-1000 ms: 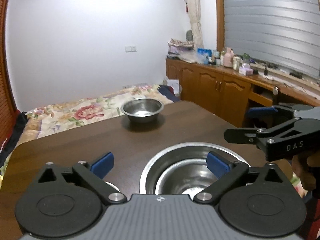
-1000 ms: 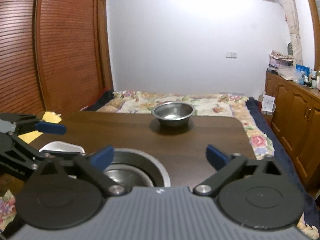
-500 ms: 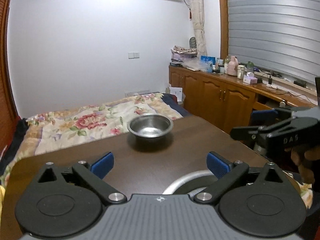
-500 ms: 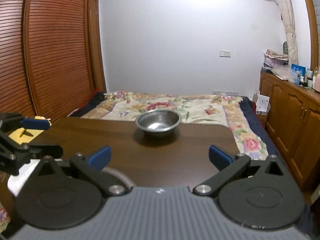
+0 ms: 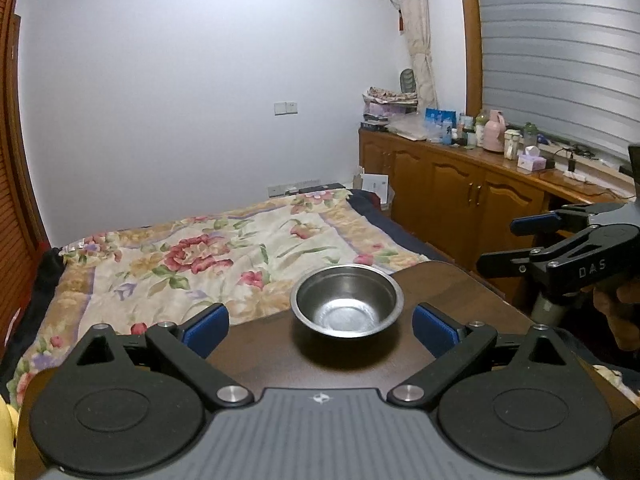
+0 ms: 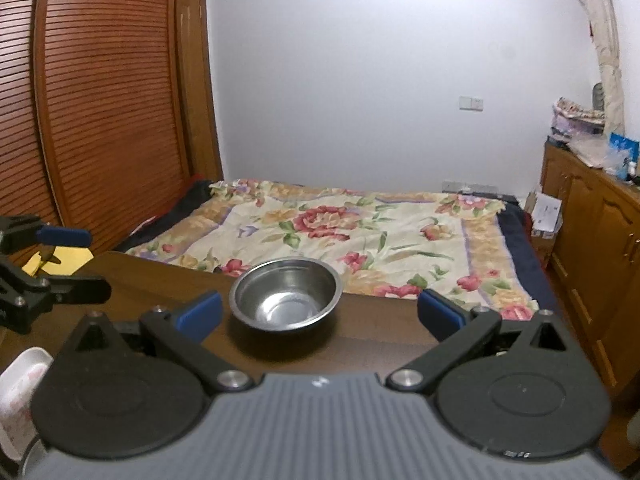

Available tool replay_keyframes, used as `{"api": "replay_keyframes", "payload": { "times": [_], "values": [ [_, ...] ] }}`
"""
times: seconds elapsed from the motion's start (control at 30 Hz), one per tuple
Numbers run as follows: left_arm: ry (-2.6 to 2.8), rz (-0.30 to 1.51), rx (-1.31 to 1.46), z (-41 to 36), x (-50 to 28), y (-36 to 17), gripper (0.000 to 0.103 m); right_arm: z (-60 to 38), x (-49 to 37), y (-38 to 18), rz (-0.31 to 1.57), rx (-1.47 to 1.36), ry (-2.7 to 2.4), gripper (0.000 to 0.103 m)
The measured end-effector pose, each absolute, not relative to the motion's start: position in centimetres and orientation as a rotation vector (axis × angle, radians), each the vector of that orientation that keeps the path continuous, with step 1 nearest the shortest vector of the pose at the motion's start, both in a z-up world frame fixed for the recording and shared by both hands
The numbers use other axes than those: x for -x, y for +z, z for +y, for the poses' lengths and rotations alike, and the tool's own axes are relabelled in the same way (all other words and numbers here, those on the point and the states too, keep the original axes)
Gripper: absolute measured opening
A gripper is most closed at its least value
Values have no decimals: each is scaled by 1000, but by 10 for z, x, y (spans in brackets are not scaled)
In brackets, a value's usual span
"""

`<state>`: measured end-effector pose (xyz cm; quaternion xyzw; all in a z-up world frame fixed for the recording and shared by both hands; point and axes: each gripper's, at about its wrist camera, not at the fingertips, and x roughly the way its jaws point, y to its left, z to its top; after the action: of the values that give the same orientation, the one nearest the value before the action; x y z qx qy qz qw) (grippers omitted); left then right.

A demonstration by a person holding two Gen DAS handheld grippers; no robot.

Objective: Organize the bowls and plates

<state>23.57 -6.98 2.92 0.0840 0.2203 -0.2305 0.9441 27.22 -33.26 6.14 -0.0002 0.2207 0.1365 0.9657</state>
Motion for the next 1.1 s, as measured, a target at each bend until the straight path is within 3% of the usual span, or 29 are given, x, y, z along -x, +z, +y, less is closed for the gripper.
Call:
{"api": "replay_keyframes", "payload": {
  "times": [0.23, 0.3, 0.37, 0.5, 1.1],
  "values": [
    [-462, 521, -166, -86, -278, 7, 85, -338, -318, 42, 519, -36, 333, 102],
    [-456, 549, -169, -91, -290, -1, 82, -338, -330, 35, 535, -55, 349, 96],
    [-454, 569, -159, -95, -303, -6, 79, -338, -343, 27, 559, -71, 354, 78],
    [-451, 594, -157, -101, -320, -16, 72, -336, -359, 15, 595, -105, 368, 69],
    [-468, 707, -89, -111, -359, -36, 62, -333, -380, -3, 679, -189, 387, 36]
  ]
}}
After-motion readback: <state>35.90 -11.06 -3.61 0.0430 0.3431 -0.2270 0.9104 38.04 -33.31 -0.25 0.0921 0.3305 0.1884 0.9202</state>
